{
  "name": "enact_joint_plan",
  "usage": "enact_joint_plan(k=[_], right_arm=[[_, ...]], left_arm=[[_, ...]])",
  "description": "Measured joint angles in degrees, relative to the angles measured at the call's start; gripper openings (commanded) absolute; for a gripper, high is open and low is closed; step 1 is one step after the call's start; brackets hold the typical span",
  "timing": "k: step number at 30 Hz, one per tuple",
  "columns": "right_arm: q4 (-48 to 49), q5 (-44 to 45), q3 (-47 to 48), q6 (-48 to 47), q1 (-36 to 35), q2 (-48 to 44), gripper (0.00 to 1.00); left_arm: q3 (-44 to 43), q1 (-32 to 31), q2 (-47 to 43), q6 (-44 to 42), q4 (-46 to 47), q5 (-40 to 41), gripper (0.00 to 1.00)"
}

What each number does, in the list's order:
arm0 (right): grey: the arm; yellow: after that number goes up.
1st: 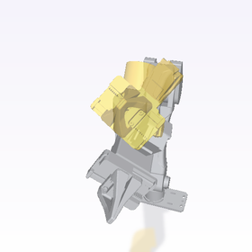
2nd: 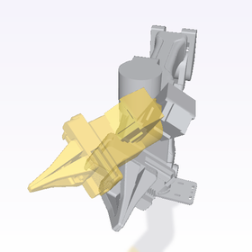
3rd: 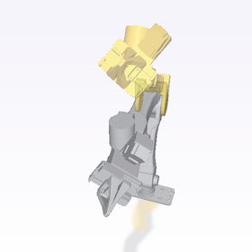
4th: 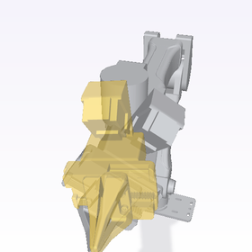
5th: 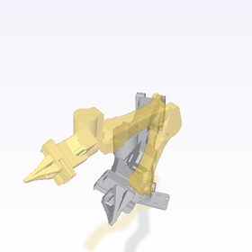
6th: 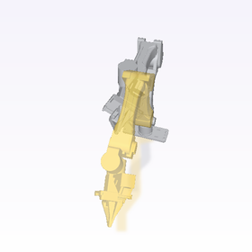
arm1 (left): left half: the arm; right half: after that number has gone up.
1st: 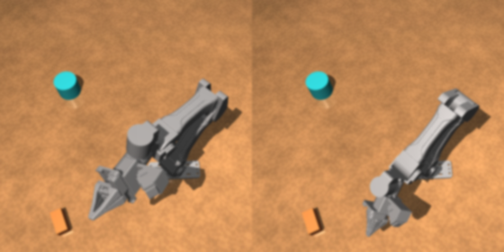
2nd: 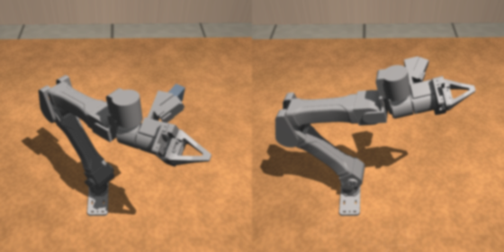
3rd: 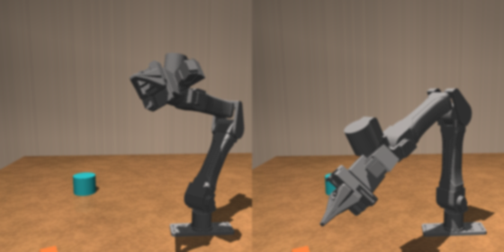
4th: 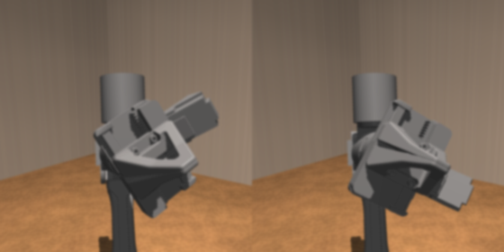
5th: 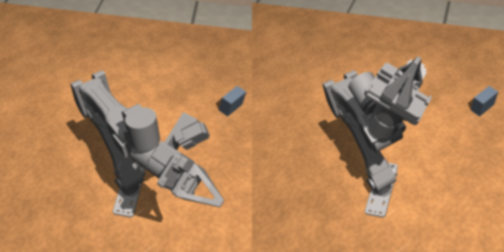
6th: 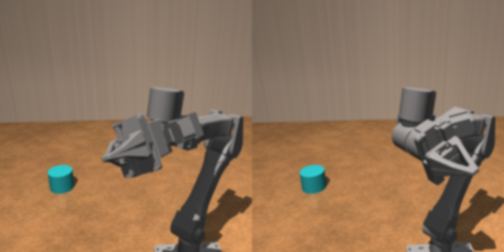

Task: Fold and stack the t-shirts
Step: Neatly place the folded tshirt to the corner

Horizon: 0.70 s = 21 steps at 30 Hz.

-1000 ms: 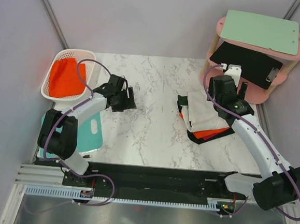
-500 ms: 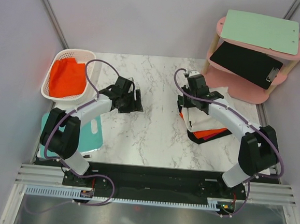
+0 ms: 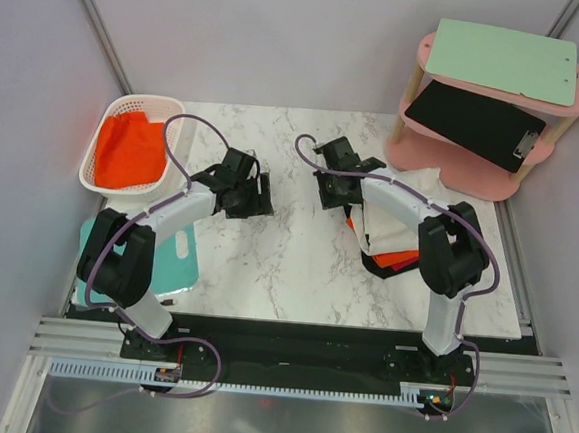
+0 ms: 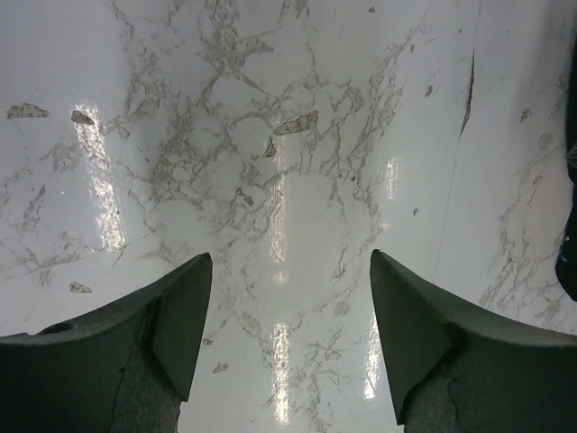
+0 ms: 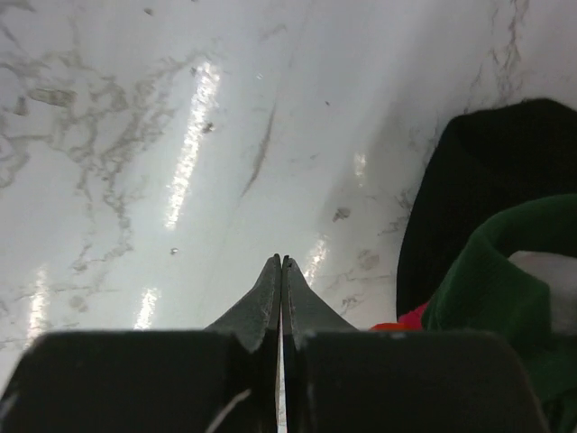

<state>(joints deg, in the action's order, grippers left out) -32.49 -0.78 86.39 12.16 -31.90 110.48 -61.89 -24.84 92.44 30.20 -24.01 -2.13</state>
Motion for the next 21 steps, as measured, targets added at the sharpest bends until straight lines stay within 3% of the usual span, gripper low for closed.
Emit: enact_joint_plan(k=[12,21], right_arm=[[-6.2,12.8,1.1,0.2,1.0,4.0,0.0],[-5.6,16.6,1.7,1.7,7.1,9.3,0.0]], left_arm=[[0.4,0.0,0.5,0.3,-0.3,0.6,0.78],[0.8,0.0,0.6,0.4,-0.3,0.6,0.78]])
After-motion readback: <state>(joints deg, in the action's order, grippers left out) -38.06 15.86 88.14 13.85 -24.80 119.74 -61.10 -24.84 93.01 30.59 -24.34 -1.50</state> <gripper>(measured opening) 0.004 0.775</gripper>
